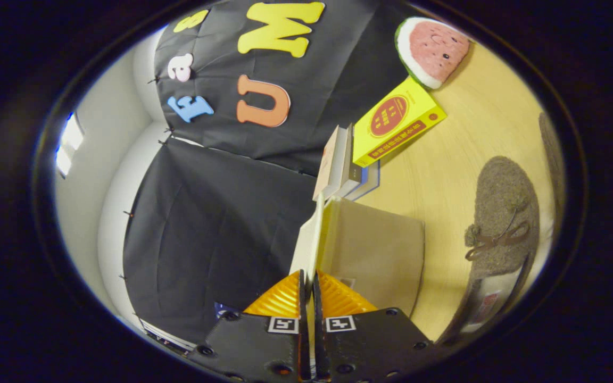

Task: Open the storage box then place both shoes into the box .Put the left shoe in first, then the right shoe, with the right side of both shoes facing outward in a uniform manner.

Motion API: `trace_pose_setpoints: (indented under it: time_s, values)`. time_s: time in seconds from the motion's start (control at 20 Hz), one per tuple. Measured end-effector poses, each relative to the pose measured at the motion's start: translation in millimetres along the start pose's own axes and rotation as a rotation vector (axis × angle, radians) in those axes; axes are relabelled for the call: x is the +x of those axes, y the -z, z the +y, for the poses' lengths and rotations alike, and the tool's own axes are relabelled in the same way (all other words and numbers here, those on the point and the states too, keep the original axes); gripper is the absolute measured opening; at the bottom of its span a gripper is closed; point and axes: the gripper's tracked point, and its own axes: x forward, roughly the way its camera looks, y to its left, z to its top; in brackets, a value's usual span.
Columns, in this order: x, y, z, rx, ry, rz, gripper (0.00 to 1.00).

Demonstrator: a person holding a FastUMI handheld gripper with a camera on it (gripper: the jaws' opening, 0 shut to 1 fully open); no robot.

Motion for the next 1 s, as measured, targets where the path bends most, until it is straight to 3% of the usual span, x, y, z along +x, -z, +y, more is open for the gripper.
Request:
trace_pose_setpoints:
  time_s: [0.05,0.25,0.7,1.0]
  values:
    - [0.3,-0.6,8.7,-0.014,0.000,0.001,0.04]
    - [9.7,-1.7,49.0,-0.073,0.010,-0.021,0.01]
    - [66.1,11.1,165.4,-0.147,-0.074,-0.055,0.01]
    - [131.6,32.7,200.1,-0.202,-0.088,-0.056,0.07]
